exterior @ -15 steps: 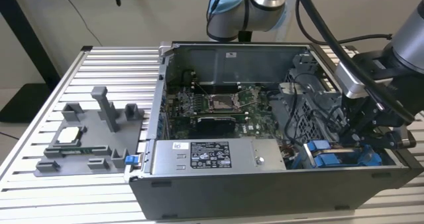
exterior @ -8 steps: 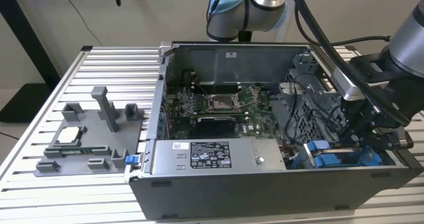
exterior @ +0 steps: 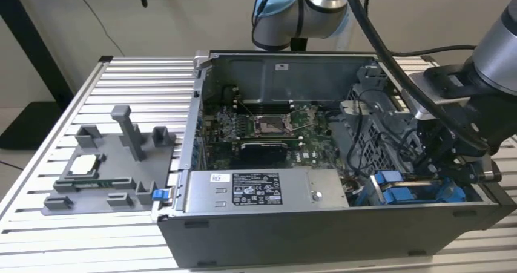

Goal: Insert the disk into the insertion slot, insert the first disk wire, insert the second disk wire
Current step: 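Insert the second disk wire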

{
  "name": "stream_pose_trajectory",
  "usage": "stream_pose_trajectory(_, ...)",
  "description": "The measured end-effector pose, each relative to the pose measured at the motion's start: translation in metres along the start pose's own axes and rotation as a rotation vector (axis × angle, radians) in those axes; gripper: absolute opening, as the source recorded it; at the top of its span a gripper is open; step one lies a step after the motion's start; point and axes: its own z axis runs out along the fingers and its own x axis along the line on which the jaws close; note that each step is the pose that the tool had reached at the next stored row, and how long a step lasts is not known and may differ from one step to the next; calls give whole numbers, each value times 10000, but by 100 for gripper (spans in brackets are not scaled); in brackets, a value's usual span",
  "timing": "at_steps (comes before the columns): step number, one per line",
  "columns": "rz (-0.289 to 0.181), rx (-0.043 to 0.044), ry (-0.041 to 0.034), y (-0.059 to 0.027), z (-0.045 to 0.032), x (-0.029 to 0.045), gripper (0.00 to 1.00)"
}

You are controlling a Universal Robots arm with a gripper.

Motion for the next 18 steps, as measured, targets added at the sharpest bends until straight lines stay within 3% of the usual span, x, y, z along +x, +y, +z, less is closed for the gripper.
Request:
stream_pose_trajectory(5, 305, 43, 26, 2, 3, -5, 0)
stream_pose_trajectory(18, 459, 64, 37, 18, 28, -36, 0)
